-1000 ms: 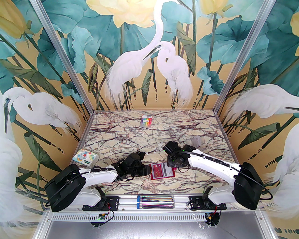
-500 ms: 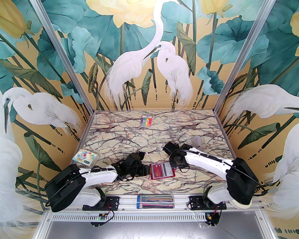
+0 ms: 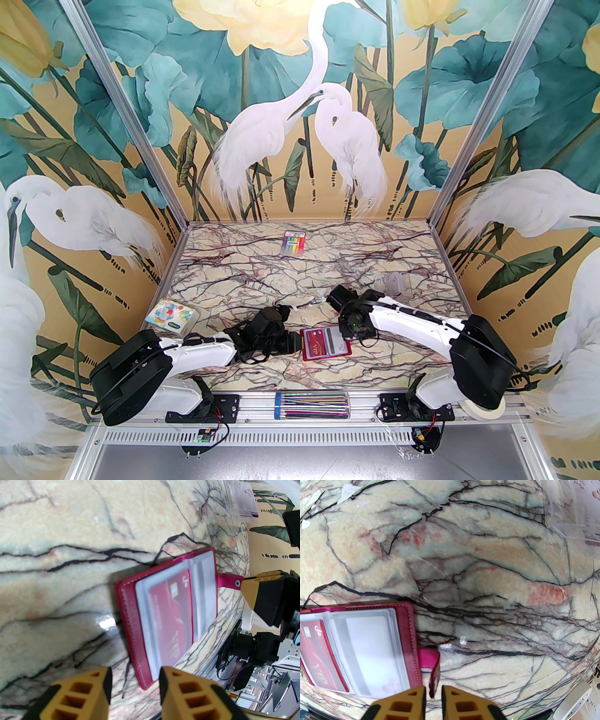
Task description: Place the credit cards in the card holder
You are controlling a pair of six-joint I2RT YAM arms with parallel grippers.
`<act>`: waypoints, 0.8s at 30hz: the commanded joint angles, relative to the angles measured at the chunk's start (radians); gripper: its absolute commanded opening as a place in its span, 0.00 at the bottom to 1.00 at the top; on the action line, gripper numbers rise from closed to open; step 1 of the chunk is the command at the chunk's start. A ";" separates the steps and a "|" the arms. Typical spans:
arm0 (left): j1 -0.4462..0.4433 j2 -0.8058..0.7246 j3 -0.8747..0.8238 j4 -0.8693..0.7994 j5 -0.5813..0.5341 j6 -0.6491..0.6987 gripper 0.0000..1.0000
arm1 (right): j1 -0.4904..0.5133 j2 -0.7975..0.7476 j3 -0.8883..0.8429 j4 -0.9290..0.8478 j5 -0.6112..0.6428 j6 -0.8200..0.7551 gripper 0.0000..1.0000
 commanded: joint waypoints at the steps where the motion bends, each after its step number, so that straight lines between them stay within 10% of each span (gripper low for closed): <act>1: 0.000 0.013 0.004 -0.007 -0.010 0.010 0.39 | -0.006 0.007 -0.010 0.010 -0.012 -0.009 0.16; 24: 0.000 0.034 -0.013 0.084 0.049 -0.040 0.47 | -0.036 -0.046 -0.067 0.067 -0.028 -0.018 0.00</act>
